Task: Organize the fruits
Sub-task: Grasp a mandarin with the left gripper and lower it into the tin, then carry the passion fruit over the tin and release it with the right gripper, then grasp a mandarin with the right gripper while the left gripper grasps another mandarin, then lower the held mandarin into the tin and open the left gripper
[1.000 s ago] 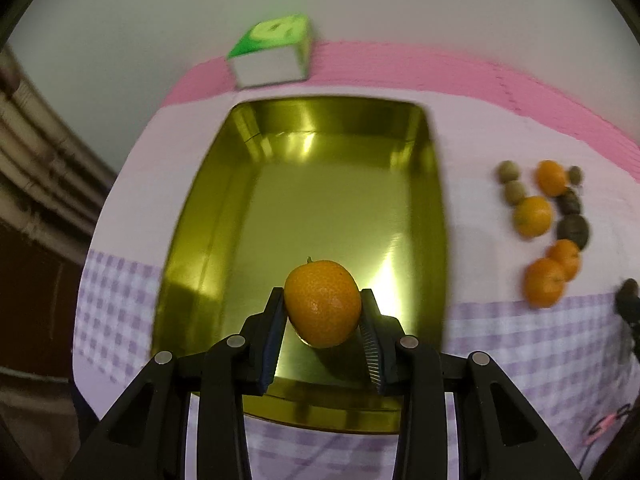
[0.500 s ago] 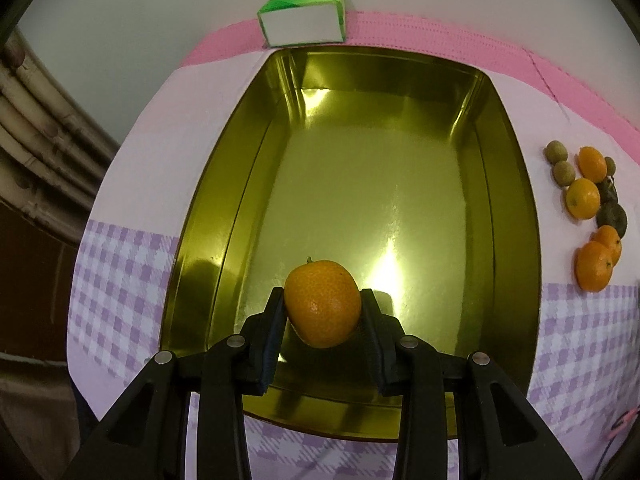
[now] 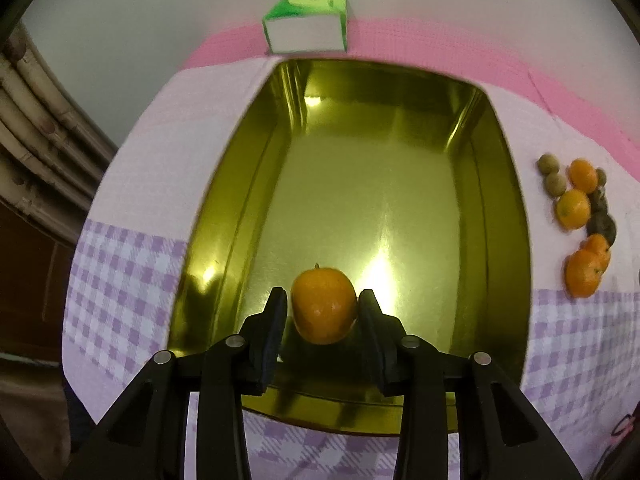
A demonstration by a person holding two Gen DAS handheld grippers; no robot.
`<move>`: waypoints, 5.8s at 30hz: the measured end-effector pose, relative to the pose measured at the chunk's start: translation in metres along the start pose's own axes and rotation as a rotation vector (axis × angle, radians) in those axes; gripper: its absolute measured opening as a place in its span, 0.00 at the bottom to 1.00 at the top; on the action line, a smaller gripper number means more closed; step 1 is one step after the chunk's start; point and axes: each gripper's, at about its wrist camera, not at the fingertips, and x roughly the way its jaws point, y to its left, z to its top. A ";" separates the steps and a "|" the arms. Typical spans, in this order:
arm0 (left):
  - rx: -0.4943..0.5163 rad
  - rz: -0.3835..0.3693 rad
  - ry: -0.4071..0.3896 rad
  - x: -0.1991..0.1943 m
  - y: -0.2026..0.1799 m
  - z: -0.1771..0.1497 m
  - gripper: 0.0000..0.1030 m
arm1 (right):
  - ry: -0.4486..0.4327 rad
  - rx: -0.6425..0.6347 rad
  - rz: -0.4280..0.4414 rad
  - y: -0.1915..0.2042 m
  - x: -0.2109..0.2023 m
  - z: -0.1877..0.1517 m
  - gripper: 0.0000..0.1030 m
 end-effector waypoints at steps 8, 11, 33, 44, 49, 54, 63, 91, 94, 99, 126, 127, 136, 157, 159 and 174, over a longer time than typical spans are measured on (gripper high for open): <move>-0.067 0.069 -0.185 -0.051 0.031 0.000 0.63 | -0.040 -0.099 0.179 0.085 0.000 0.044 0.30; -0.100 0.111 -0.206 -0.063 0.047 -0.011 0.67 | -0.042 -0.154 0.236 0.123 0.006 0.058 0.30; -0.203 0.098 -0.172 -0.057 0.086 -0.030 0.71 | 0.079 -0.341 0.223 0.239 0.084 0.075 0.30; -0.198 0.101 -0.170 -0.056 0.084 -0.031 0.72 | 0.077 -0.391 0.181 0.242 0.086 0.072 0.30; -0.189 0.100 -0.174 -0.055 0.083 -0.031 0.72 | 0.081 -0.389 0.170 0.238 0.087 0.072 0.30; -0.182 0.099 -0.175 -0.055 0.083 -0.031 0.72 | 0.085 -0.385 0.170 0.239 0.087 0.072 0.30; -0.183 0.099 -0.175 -0.055 0.082 -0.031 0.75 | 0.087 -0.378 0.177 0.241 0.089 0.073 0.31; -0.113 0.114 -0.210 -0.060 0.067 -0.028 0.76 | -0.020 -0.177 0.157 0.123 0.004 0.045 0.40; -0.106 0.118 -0.213 -0.060 0.064 -0.029 0.76 | -0.008 -0.130 0.113 0.088 0.001 0.033 0.40; -0.084 0.129 -0.211 -0.059 0.058 -0.029 0.76 | 0.012 -0.058 0.069 0.042 0.001 0.011 0.40; 0.141 -0.047 -0.219 -0.076 -0.057 -0.036 0.79 | 0.024 -0.007 0.183 0.049 0.071 0.019 0.37; 0.150 -0.054 -0.217 -0.076 -0.063 -0.035 0.79 | 0.024 -0.007 0.185 0.050 0.072 0.019 0.37; 0.193 -0.108 -0.192 -0.067 -0.103 -0.032 0.79 | 0.017 -0.020 0.189 0.052 0.076 0.023 0.35; 0.202 -0.200 -0.071 -0.008 -0.181 -0.006 0.78 | 0.029 0.074 0.064 -0.023 0.043 -0.020 0.35; 0.200 -0.203 -0.067 -0.003 -0.184 -0.004 0.77 | 0.022 0.081 0.064 -0.025 0.043 -0.020 0.35; 0.205 -0.244 -0.022 0.016 -0.190 -0.002 0.42 | -0.018 0.082 0.054 -0.023 0.045 -0.024 0.35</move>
